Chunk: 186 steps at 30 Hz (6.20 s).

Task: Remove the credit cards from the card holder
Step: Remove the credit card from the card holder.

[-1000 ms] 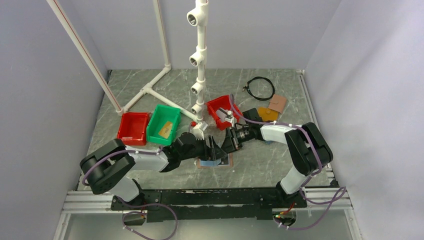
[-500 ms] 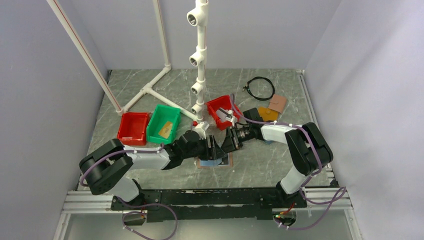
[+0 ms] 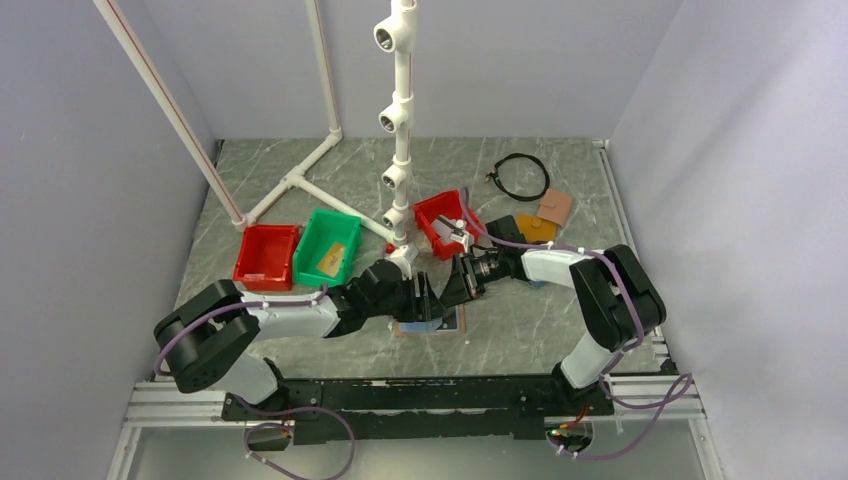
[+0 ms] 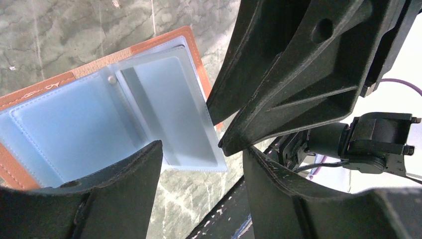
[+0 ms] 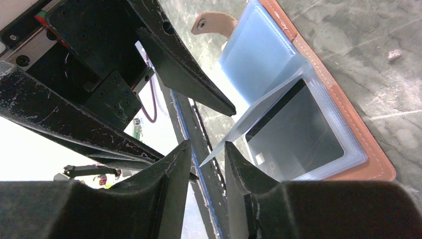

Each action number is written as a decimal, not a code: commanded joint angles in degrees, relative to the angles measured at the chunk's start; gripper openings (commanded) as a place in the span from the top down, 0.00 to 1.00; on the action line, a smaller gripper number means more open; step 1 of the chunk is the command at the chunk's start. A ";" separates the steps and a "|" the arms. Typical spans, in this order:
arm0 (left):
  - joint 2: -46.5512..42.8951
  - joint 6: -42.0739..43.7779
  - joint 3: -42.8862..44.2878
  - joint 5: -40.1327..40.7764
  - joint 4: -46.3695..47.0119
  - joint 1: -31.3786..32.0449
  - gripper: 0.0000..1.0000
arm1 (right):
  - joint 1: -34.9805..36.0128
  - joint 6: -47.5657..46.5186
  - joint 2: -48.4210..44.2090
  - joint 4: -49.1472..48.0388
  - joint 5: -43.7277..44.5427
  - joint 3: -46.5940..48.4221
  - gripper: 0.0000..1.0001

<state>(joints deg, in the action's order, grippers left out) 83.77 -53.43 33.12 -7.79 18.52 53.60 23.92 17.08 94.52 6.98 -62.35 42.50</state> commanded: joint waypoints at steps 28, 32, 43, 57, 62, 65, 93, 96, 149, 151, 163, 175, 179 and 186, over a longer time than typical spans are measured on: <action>-2.97 1.79 1.50 7.62 -9.04 -0.21 0.58 | 2.97 -0.78 0.31 0.34 -9.16 3.01 0.58; -3.34 2.01 1.44 7.62 -9.94 -0.20 0.61 | 2.87 -1.90 0.06 1.03 -7.20 3.37 0.53; -2.74 3.76 0.33 3.62 -3.21 -0.25 0.53 | 2.93 -0.31 0.12 -0.53 -6.62 2.92 0.54; -8.00 2.22 -3.81 4.45 -1.70 -0.30 0.46 | 2.97 -1.30 0.29 0.30 -2.45 3.09 0.56; -8.96 2.14 -6.39 0.06 4.07 -0.24 0.43 | 3.13 -0.74 0.91 -0.24 -2.44 3.09 0.56; -8.93 0.84 -7.76 -0.37 6.20 -0.23 0.39 | 3.22 -0.44 1.04 -0.45 -2.86 3.10 0.56; -0.01 -5.78 -5.31 1.04 7.70 -0.23 0.27 | 5.60 2.52 1.98 -2.02 -7.14 3.11 0.65; 0.35 -6.04 -5.41 1.64 7.13 -0.21 0.30 | 6.10 2.87 2.11 -2.39 -8.24 3.12 0.67; -9.30 11.40 -19.20 -5.54 37.22 -0.45 1.00 | -1.45 -28.23 -0.80 13.73 -14.75 7.76 0.55; -9.40 11.02 -19.61 -5.72 38.87 -0.66 1.00 | -1.79 -28.35 -1.14 13.57 -15.57 7.61 0.55; -10.37 8.69 -20.64 -6.71 43.24 -1.40 1.00 | -2.11 -30.76 -2.76 15.77 -14.70 8.22 0.54; -13.91 9.07 -19.58 -7.57 39.97 -1.46 1.00 | -2.74 -30.36 -3.69 14.96 -15.51 7.54 0.52; -12.66 8.50 -18.92 -8.39 41.86 -1.46 1.00 | -2.28 -30.75 -3.81 15.18 -19.36 7.38 0.54; -10.08 7.37 -18.86 -8.54 45.94 -1.45 0.99 | -1.64 -29.35 -3.30 14.02 -21.30 7.29 0.74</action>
<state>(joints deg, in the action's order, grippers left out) 73.30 -45.12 12.25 -15.03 56.97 52.21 21.98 -11.60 92.58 23.38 -80.01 48.93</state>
